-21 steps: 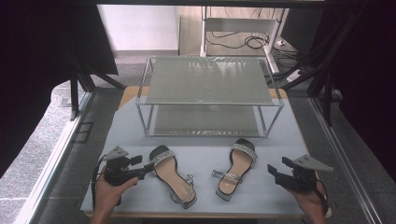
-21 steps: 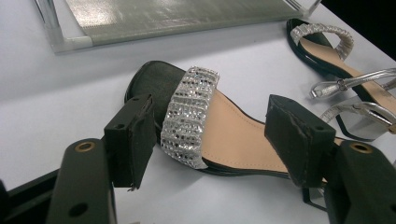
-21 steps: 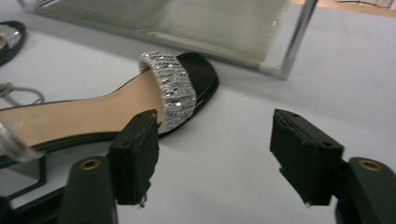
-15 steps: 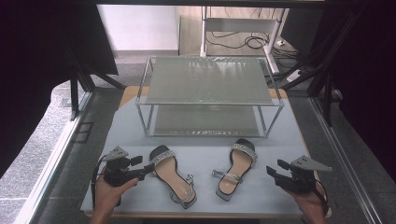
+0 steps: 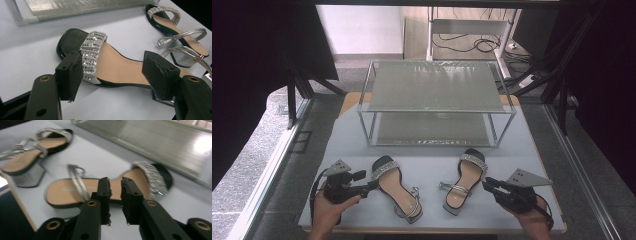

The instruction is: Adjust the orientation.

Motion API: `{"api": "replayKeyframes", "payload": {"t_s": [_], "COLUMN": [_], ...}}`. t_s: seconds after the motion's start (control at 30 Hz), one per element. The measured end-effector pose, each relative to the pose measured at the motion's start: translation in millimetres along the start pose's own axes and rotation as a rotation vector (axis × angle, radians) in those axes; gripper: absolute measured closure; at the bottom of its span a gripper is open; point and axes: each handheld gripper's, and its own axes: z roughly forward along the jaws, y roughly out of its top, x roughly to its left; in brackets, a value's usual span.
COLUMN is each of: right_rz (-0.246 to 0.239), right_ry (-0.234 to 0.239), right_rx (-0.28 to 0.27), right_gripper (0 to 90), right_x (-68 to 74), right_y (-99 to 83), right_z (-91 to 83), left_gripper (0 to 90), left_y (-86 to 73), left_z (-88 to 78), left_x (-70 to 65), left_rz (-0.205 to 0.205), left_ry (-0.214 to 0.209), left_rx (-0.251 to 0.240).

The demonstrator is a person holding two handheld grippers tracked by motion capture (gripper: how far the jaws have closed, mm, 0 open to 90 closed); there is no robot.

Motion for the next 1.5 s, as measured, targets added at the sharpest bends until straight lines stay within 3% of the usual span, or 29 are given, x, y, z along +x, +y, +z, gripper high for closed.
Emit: {"api": "replayKeyframes", "payload": {"t_s": [0.2, 0.23, 0.5, 0.77, 1.03, 1.23, 1.37, 1.5], "right_rz": [-0.014, -0.024, -0.087, -0.163, -0.205, -0.226, -0.234, -0.228], "right_ry": [0.072, 0.101, 0.189, 0.279, 0.317, 0.319, 0.321, 0.320], "right_rx": [-0.003, 0.008, 0.052, 0.099, 0.156, 0.189, 0.198, 0.196], "right_gripper": [87.1, 89.4, 89.7, 89.8, 89.8, 89.8, 89.8, 89.8], "right_x": [16.3, 22.7, 53.2, 87.5, 108.5, 120.3, 124.4, 125.6], "right_y": [8.9, 11.0, 15.3, 17.7, 13.9, 12.3, 12.8, 12.4], "right_z": [10.4, 15.0, 35.8, 61.0, 80.6, 94.4, 98.8, 98.9], "left_gripper": [33.8, 33.8, 33.8, 33.8, 33.8, 33.5, 34.2, 34.2], "left_y": [-0.8, -1.0, 0.3, -0.1, -0.1, -0.2, 0.2, 0.4], "left_z": [1.4, 0.8, -3.8, 0.1, 2.1, 1.9, -4.1, -6.2], "left_x": [-2.8, -3.1, -3.2, -4.6, -6.4, -7.3, -4.2, -3.5], "left_rz": [0.000, 0.007, 0.004, 0.002, 0.007, 0.009, -0.019, -0.016], "left_ry": [-0.008, -0.010, -0.006, -0.012, -0.015, -0.016, 0.006, 0.006], "left_rx": [0.006, 0.010, -0.005, 0.012, 0.021, 0.024, -0.030, -0.030]}}
